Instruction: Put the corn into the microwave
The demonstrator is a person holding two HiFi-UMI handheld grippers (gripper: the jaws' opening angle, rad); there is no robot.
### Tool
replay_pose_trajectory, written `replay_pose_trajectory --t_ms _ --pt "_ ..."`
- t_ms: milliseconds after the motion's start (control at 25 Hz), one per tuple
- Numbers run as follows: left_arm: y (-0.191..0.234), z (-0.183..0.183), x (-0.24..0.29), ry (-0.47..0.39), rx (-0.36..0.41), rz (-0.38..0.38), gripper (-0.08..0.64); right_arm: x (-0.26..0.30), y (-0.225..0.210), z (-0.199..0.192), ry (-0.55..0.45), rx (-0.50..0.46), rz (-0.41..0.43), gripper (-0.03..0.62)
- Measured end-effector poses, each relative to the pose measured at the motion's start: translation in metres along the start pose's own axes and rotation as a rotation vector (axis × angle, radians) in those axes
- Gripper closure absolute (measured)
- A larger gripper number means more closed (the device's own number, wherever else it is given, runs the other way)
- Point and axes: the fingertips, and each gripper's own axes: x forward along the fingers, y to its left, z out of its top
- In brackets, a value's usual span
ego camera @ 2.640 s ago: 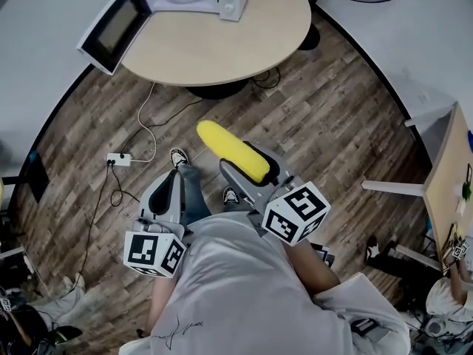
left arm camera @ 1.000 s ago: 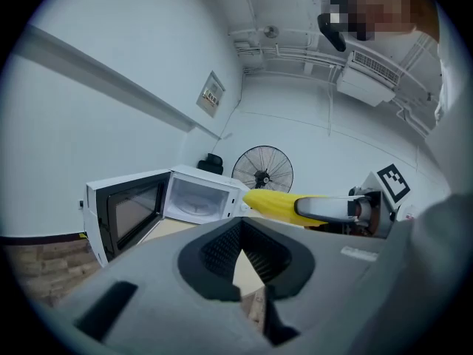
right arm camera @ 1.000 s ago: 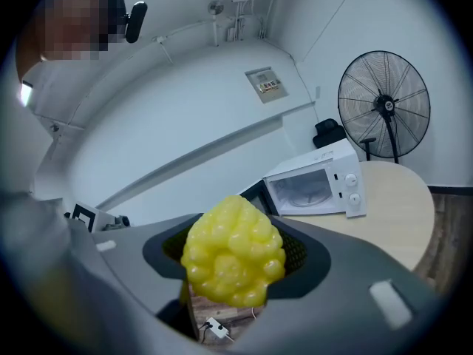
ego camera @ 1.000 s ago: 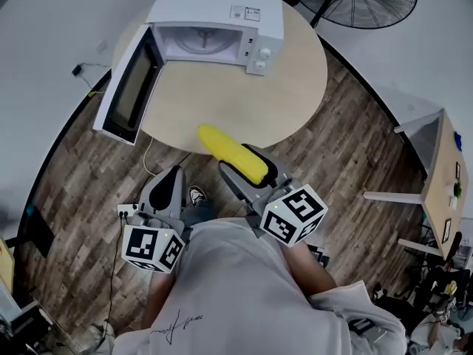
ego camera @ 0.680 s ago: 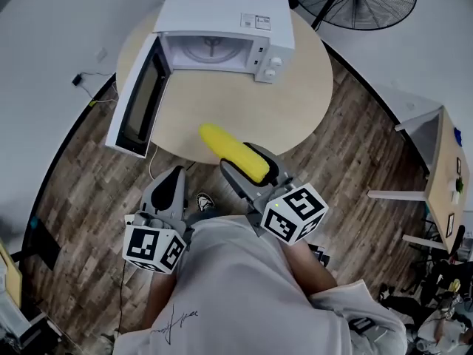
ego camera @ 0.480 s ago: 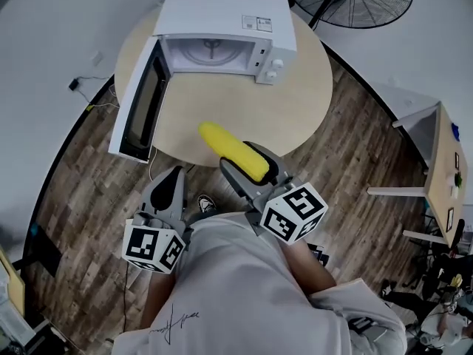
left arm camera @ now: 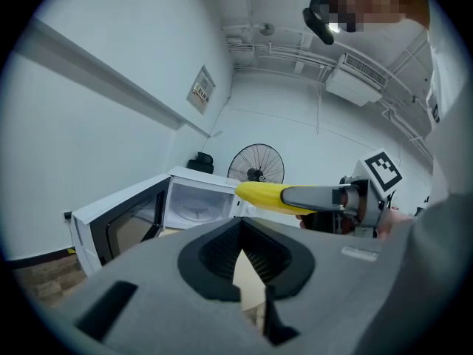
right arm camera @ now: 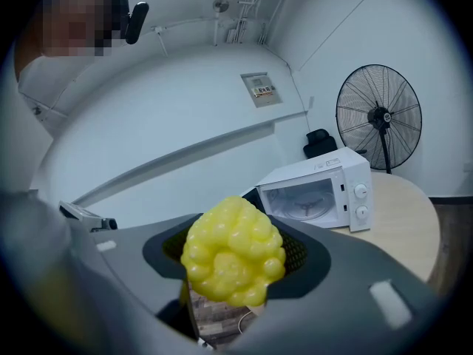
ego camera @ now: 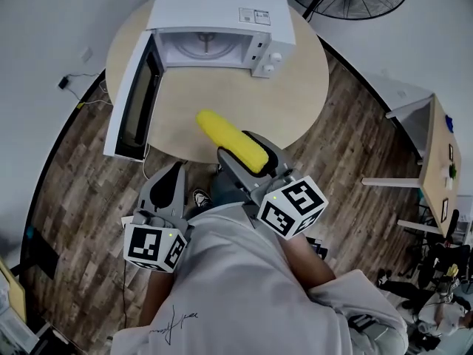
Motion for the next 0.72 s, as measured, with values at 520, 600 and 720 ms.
replay_pose_trajectory --t_ms 520,600,720 --pt "0.014 0.009 0.021 0.015 -0.007 0.007 0.571 0.029 -0.025 0.012 -0.013 0.011 0.007 0.331" --pt "0.015 0.009 0.026 0.021 -0.008 0.003 0.571 0.033 -0.03 0.013 -0.011 0.013 0.004 0.331" --pt "0.015 0.006 0.034 0.039 -0.011 -0.007 0.571 0.038 -0.037 0.011 0.0 0.022 -0.001 0.331"
